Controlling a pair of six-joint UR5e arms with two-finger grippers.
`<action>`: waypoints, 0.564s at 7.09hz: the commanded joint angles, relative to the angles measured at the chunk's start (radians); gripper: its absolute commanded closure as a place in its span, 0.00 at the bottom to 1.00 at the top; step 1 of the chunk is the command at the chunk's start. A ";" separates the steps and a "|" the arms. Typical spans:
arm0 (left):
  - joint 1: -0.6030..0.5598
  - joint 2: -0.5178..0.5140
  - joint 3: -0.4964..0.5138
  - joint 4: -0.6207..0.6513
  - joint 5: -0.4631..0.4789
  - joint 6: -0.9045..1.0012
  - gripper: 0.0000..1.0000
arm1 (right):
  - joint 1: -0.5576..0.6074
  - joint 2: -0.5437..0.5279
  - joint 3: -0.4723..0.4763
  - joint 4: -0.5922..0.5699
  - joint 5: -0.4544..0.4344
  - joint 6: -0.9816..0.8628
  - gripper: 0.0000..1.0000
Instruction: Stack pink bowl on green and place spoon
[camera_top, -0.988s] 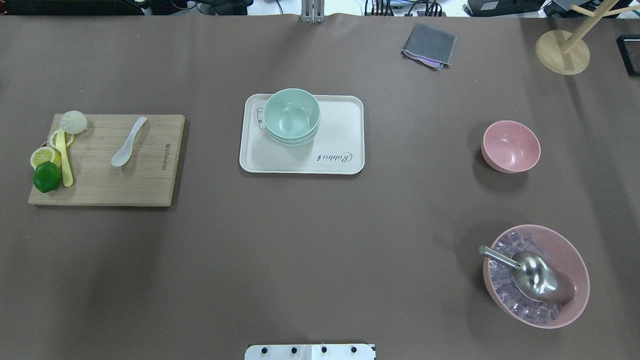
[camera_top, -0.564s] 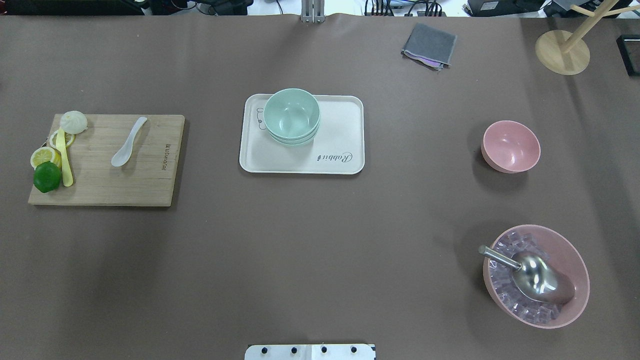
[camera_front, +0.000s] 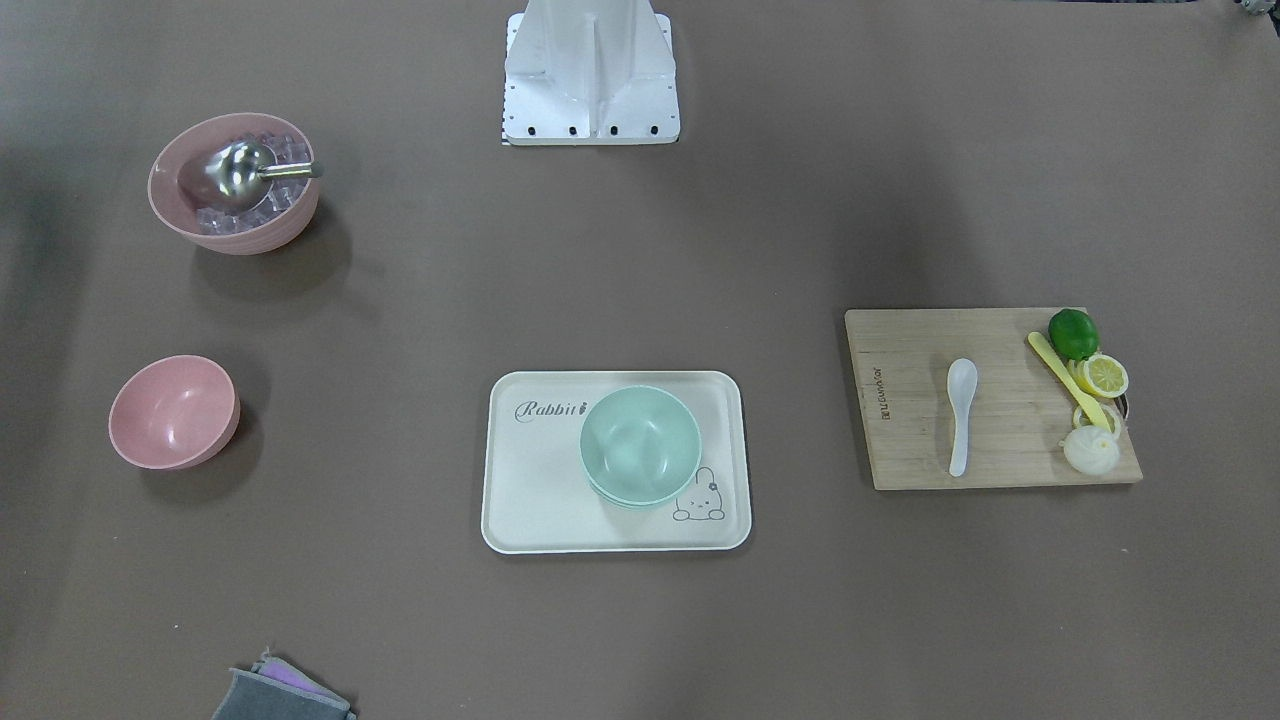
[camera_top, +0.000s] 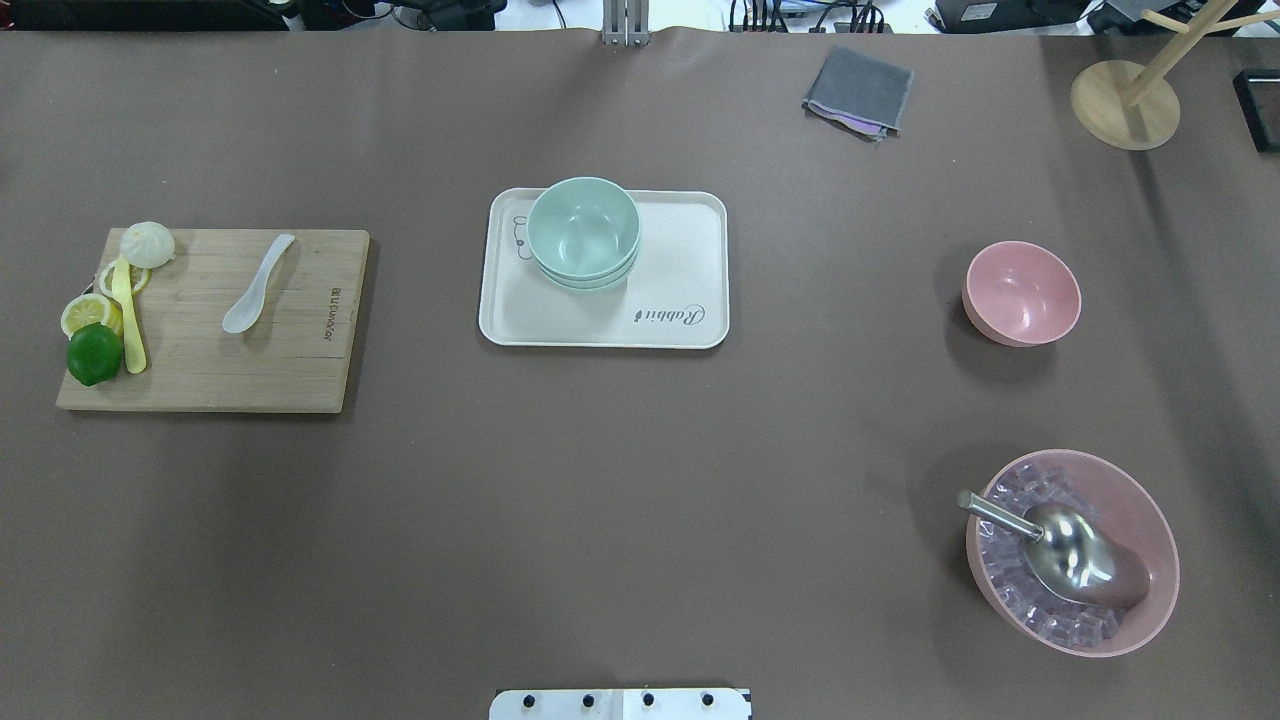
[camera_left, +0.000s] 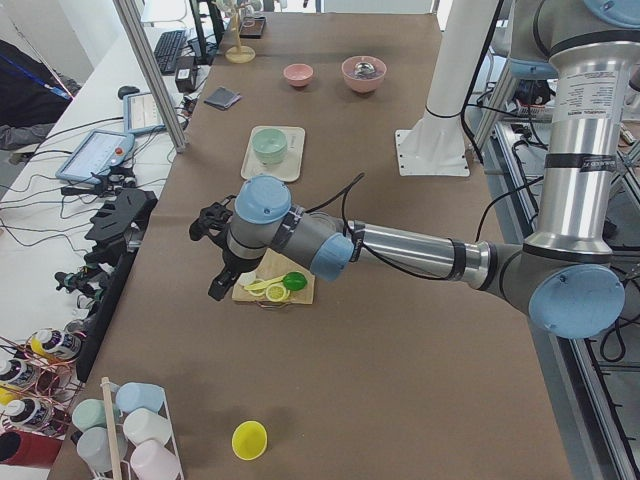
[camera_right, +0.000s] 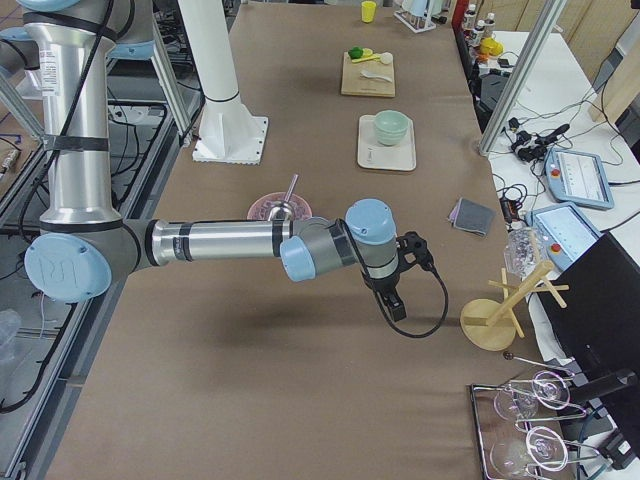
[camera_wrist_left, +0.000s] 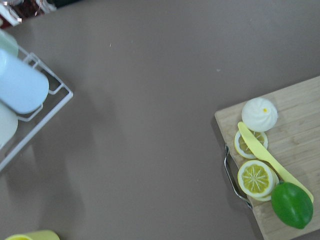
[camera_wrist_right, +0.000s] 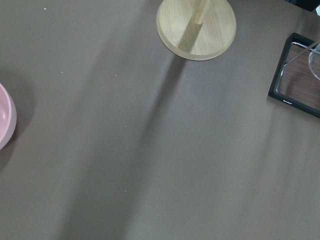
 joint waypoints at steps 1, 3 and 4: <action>0.005 -0.012 0.026 -0.057 -0.051 -0.009 0.02 | -0.140 0.023 -0.008 0.000 -0.005 0.140 0.00; 0.014 -0.002 0.033 -0.088 -0.053 -0.014 0.02 | -0.271 0.040 -0.020 0.002 -0.014 0.341 0.00; 0.014 0.001 0.033 -0.088 -0.053 -0.014 0.02 | -0.308 0.076 -0.028 0.002 -0.026 0.415 0.00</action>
